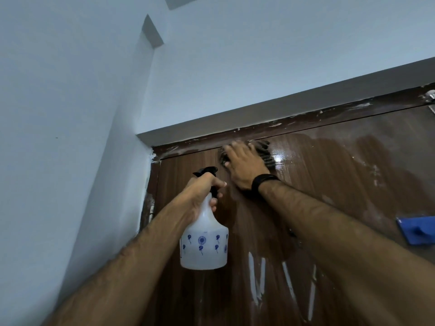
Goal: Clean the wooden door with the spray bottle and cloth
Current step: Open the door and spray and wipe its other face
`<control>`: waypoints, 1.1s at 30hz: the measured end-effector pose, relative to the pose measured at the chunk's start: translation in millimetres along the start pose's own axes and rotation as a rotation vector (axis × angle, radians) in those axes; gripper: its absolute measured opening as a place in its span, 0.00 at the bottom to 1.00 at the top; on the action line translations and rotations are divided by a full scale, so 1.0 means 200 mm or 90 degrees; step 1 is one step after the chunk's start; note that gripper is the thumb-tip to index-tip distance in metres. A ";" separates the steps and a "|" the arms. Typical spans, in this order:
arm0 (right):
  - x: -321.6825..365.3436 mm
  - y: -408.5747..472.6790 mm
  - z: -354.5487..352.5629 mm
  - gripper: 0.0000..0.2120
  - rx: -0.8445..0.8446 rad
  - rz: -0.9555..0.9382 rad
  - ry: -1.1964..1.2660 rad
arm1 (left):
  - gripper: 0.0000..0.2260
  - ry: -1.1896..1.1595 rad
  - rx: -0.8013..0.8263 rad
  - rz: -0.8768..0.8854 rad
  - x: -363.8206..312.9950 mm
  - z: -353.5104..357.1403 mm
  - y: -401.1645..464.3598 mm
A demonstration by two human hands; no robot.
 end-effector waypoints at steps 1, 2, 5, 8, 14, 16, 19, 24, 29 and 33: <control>0.07 0.03 0.03 0.26 0.021 -0.032 0.001 | 0.09 0.004 -0.003 0.000 0.00 -0.01 0.01; 0.13 0.06 0.06 0.27 0.040 -0.055 -0.005 | 0.10 0.005 -0.007 -0.001 0.01 -0.02 0.02; 0.17 0.08 0.10 0.30 0.057 -0.074 -0.018 | 0.12 -0.002 -0.006 -0.010 0.03 0.00 0.04; 0.08 0.06 0.04 0.26 0.027 -0.076 -0.017 | 0.08 0.002 0.020 -0.018 0.03 0.07 0.06; -0.32 -0.16 -0.14 0.23 -0.082 0.069 -0.033 | 0.05 0.004 0.059 -0.017 0.04 0.24 0.08; -0.36 -0.23 -0.16 0.22 -0.093 0.065 -0.022 | 0.04 0.001 0.080 -0.014 0.05 0.30 0.08; -0.34 -0.34 -0.22 0.21 -0.109 0.041 0.019 | 0.08 -0.019 0.112 -0.023 0.06 0.41 0.07; -0.43 -0.59 -0.35 0.20 -0.134 0.055 0.086 | 0.04 -0.027 0.189 -0.036 0.08 0.67 -0.01; -0.73 -0.89 -0.66 0.16 -0.254 0.207 0.083 | 0.04 -0.014 0.242 -0.032 0.06 0.94 -0.08; -0.97 -1.12 -0.89 0.16 -0.311 0.286 -0.009 | 0.03 0.001 0.279 -0.032 0.04 1.16 -0.15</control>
Point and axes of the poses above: each hand's wrist, its own y-axis towards the middle knuckle, its own z-axis out of the palm, x = y × z, the point moved 7 cm from there along y, towards the middle knuckle, and after that the axes turned 15 degrees about -z, right-handed, at the moved point
